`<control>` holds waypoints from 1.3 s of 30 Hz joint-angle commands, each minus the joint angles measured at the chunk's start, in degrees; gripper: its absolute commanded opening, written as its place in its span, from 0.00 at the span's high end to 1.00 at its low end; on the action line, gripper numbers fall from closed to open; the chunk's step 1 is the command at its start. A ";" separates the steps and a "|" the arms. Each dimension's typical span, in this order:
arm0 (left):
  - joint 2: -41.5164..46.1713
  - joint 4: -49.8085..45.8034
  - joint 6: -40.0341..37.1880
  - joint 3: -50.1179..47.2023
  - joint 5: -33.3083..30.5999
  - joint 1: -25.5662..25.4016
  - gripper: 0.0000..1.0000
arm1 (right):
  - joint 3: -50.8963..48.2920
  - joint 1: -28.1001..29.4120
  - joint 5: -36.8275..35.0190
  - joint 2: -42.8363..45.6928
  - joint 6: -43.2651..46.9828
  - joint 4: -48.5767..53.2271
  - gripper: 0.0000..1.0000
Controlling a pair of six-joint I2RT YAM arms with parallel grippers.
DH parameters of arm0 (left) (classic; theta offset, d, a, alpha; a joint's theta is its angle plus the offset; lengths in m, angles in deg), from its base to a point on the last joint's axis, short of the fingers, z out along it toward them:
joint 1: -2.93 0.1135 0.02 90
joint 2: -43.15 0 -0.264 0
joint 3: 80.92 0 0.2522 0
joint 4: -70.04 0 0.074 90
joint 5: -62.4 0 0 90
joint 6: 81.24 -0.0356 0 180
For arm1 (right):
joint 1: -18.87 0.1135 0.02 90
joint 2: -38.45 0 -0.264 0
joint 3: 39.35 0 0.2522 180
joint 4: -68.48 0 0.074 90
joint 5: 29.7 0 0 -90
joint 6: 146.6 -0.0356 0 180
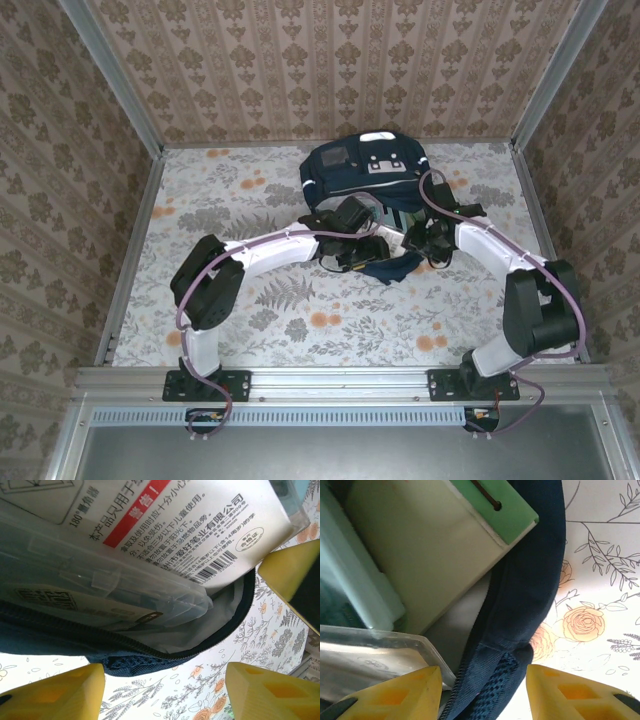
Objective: Pack the student bag
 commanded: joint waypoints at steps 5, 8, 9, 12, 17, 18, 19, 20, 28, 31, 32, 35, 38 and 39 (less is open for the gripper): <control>-0.69 -2.71 1.86 0.75 -2.37 1.21 0.34 | -1.48 -0.43 -1.57 -1.60 0.96 -0.55 0.51; -1.25 -2.43 2.56 -0.02 -2.23 1.57 0.35 | -1.93 -0.39 -2.78 -0.07 1.12 0.58 0.53; -1.27 -2.35 2.65 -0.23 -2.32 1.63 0.35 | -2.10 -0.38 -3.73 0.72 1.36 1.42 0.53; -1.27 -2.22 2.70 -0.66 -2.50 1.77 0.35 | -4.55 -0.68 -6.22 3.41 2.41 3.26 0.53; -1.82 -1.95 2.66 -1.04 -2.28 2.13 0.34 | -10.71 -3.03 -8.27 7.29 3.75 4.57 0.54; -1.87 -1.95 2.69 -1.12 -2.18 2.12 0.35 | -11.44 -3.46 -8.58 8.17 3.85 4.83 0.54; -1.97 -1.81 2.66 -1.17 -2.06 2.19 0.35 | -11.84 -3.75 -8.83 9.99 3.87 5.12 0.55; -2.10 -1.68 2.65 -1.28 -1.90 2.13 0.35 | -12.10 -3.93 -9.00 11.51 3.89 5.30 0.55; -2.82 -1.43 2.48 -1.12 -1.46 1.86 0.35 | -7.85 -3.98 -4.34 14.29 4.50 3.52 0.55; -3.18 -1.40 2.40 -0.79 -1.44 1.85 0.36 | -4.80 -4.00 -1.43 10.28 4.34 1.98 0.55; -3.27 -1.46 2.39 -0.71 -1.36 1.89 0.36 | -3.59 -3.86 -0.75 9.03 4.03 1.67 0.55; -3.29 -1.46 2.39 -0.78 -1.18 1.76 0.36 | -1.17 -3.80 -0.07 3.43 3.63 0.26 0.55; -3.25 -1.31 2.30 -0.62 -1.01 1.69 0.36 | 0.93 -3.80 -0.80 -1.05 3.61 -0.29 0.57; -3.37 -1.41 2.22 -0.60 -0.93 1.65 0.36 | 1.48 -3.80 -0.86 -2.54 3.60 -0.39 0.59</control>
